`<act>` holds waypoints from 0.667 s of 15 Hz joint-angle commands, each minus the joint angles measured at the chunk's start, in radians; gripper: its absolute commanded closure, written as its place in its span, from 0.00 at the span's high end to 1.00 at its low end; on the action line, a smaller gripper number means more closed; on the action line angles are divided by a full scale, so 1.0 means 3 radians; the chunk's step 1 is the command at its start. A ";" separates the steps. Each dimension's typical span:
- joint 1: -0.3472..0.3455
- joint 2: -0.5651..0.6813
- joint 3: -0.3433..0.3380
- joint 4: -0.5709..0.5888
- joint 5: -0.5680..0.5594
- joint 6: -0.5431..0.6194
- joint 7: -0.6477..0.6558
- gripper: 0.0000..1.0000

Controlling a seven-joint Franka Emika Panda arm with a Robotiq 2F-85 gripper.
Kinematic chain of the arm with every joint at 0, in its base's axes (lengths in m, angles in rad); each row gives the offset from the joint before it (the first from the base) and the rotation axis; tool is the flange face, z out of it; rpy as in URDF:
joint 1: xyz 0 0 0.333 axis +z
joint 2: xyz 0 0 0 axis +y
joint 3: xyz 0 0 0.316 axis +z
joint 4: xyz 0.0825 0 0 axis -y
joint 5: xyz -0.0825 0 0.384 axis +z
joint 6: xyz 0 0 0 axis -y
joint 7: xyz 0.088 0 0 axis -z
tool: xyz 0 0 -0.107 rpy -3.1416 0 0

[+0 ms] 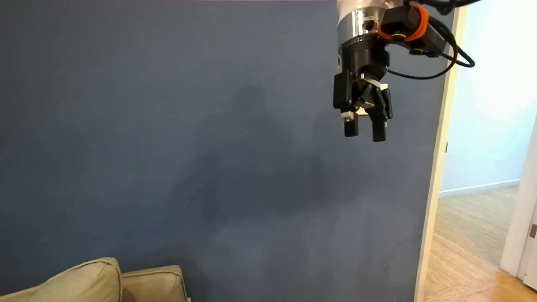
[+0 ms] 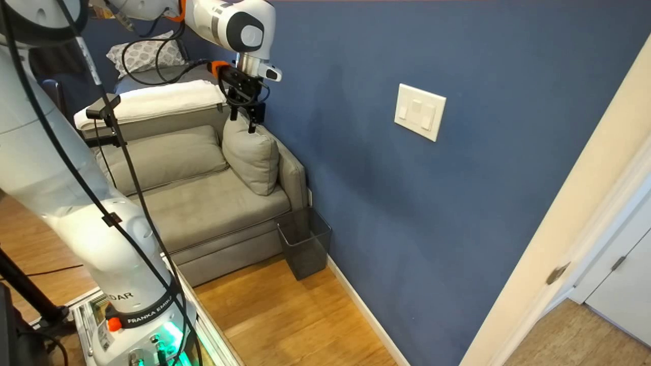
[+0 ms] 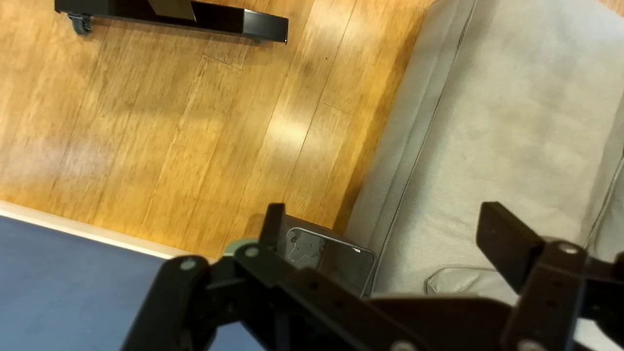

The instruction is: Flip the middle light switch on the wall

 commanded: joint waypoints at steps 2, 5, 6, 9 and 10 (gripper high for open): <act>-0.0080 -0.0030 -0.0014 0.0055 -0.0112 0.0091 0.0041 1.00; -0.0137 -0.0127 -0.0057 0.0091 -0.0224 0.0174 0.0045 1.00; -0.0150 -0.0131 -0.0073 0.0107 -0.0222 0.0154 0.0036 1.00; -0.0173 -0.0122 -0.0100 0.0129 -0.0217 0.0124 0.0030 1.00; -0.0025 0.0001 0.0023 0.0007 0.0002 -0.0009 -0.0001 1.00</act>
